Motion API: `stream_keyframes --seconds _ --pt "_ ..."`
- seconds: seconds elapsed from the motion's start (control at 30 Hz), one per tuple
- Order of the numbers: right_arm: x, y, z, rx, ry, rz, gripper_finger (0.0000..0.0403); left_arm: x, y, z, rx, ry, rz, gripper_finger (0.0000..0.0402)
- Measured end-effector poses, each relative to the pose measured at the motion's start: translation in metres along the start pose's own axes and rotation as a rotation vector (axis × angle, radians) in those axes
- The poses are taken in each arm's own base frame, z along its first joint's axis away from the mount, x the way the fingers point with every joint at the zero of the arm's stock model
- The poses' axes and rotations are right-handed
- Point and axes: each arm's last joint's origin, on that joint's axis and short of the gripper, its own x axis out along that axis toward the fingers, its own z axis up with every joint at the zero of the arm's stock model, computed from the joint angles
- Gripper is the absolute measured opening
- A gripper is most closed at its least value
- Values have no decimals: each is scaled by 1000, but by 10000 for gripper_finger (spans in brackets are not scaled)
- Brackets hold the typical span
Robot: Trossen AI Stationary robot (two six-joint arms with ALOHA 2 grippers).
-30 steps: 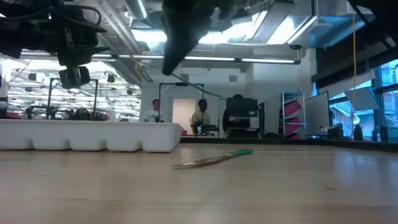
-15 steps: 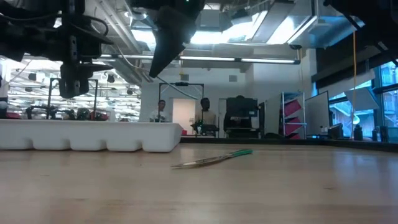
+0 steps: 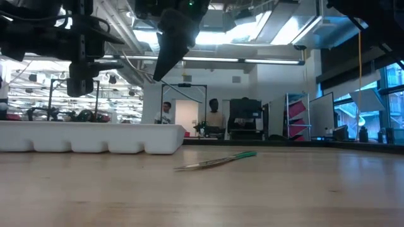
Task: Sort silverware
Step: Put the green fork into the white silverware tray
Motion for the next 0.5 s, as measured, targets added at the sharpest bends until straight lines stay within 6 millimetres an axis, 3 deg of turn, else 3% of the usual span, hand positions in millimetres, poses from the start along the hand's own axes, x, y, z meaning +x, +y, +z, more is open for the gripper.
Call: stream_keyframes --seconds 0.5 --pt "1 -6 -1 13 -5 18 1 13 -1 -3 -103 -7 -17 186"
